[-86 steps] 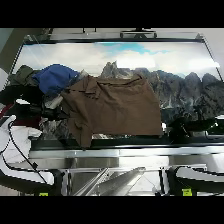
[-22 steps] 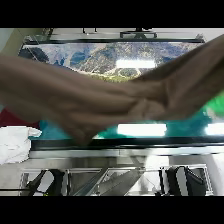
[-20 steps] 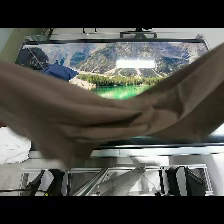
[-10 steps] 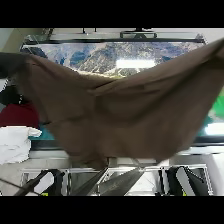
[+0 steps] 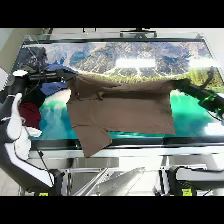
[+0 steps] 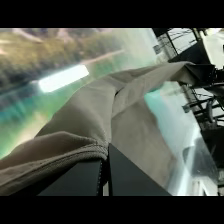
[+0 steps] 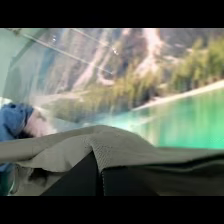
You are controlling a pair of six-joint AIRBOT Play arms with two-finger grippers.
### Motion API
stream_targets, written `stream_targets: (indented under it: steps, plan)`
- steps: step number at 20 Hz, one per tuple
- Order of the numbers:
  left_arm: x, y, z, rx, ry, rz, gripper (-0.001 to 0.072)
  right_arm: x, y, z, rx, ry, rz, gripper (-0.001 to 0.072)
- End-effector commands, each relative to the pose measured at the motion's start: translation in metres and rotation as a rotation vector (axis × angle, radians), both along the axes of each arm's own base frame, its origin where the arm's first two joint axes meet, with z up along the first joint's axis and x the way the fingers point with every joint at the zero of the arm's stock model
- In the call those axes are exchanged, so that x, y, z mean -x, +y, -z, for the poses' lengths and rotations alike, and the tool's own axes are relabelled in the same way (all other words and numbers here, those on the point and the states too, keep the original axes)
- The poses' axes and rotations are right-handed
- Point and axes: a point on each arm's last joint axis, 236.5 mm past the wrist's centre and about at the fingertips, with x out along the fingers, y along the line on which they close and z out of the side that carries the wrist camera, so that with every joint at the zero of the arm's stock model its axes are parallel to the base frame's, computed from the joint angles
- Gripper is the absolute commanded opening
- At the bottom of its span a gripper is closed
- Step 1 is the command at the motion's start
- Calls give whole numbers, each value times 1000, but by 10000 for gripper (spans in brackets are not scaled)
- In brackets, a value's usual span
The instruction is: Fold the shirts.
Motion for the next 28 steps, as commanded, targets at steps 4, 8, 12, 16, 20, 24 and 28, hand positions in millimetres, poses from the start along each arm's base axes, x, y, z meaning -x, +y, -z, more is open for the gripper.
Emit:
stream_targets:
  steps: [4, 8, 12, 16, 20, 24, 28]
  plan:
    - [-73, 13, 58, -36, 7, -105, 6, -71, -25, 74, -109, 45, 37, 17]
    - [-86, 14, 39, -24, -34, -97, 6, -99, -24, 33, -159, -52, -43, 17]
    - [-81, 21, 26, -21, -51, -81, 6, -91, -19, 20, -96, -78, -141, 17]
    - [-45, 28, 65, -152, 114, 24, 5, -65, -21, 66, 12, 88, -214, 17]
    - [-18, 47, 107, -321, 302, 44, 5, -48, -29, 89, 90, 168, -255, 17]
    - [-10, 52, 114, -348, 371, 40, 5, -41, -32, 106, 133, 213, -273, 18]
    - [7, 46, 134, -412, 439, 67, 5, -40, -29, 114, 124, 225, -277, 18]
